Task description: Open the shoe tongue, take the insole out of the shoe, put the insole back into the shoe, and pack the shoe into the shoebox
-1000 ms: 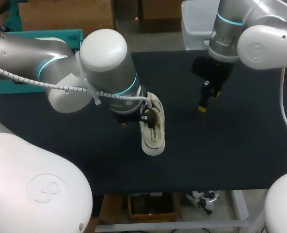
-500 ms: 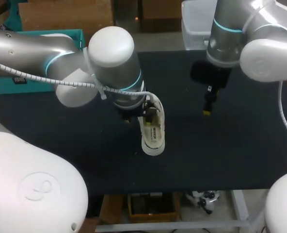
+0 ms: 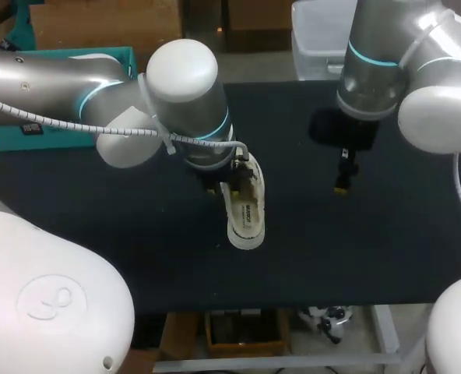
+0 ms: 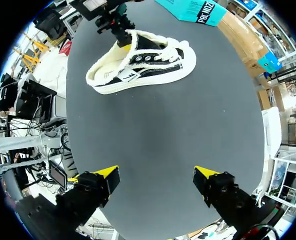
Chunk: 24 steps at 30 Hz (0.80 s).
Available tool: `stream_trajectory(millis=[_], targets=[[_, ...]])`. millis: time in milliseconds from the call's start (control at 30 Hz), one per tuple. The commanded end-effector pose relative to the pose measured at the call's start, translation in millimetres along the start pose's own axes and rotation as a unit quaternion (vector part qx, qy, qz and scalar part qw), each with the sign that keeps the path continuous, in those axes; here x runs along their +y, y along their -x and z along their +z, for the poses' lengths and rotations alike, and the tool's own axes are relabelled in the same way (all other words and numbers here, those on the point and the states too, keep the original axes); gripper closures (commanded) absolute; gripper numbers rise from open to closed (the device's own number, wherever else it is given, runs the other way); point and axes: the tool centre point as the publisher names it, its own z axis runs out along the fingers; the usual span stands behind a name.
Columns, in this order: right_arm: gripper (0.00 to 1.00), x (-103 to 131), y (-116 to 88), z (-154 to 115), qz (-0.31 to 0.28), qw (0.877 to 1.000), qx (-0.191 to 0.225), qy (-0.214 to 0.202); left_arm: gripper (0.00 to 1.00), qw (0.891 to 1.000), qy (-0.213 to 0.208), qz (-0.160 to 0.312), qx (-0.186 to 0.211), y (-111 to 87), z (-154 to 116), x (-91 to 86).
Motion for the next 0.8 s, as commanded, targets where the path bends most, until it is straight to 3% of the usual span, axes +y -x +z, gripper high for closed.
stream_trajectory(millis=[33,100,167,467,800], targets=[[0.0,-10,-11,-7,-0.017,1.0,-0.009,0.002,0.69,1.0,0.004,0.0,-0.002,-1.1,4,-5.8],[0.0,-13,-13,-8,-0.022,1.0,-0.009,0.006,0.88,1.0,0.005,-0.001,-0.003,-1.1,5,-6.9],[0.0,-17,-14,-9,-0.03,0.999,-0.009,0.013,1.0,1.0,0.005,0.0,-0.003,-1.2,5,-7.4],[0.0,-30,-17,-10,-0.057,0.998,-0.011,0.035,1.0,1.0,0.013,0.01,0.019,-2.9,1,-5.3],[0.0,-36,-18,-9,-0.072,0.997,-0.003,0.023,1.0,0.995,0.006,0.078,0.067,0.5,-29,3.8]])
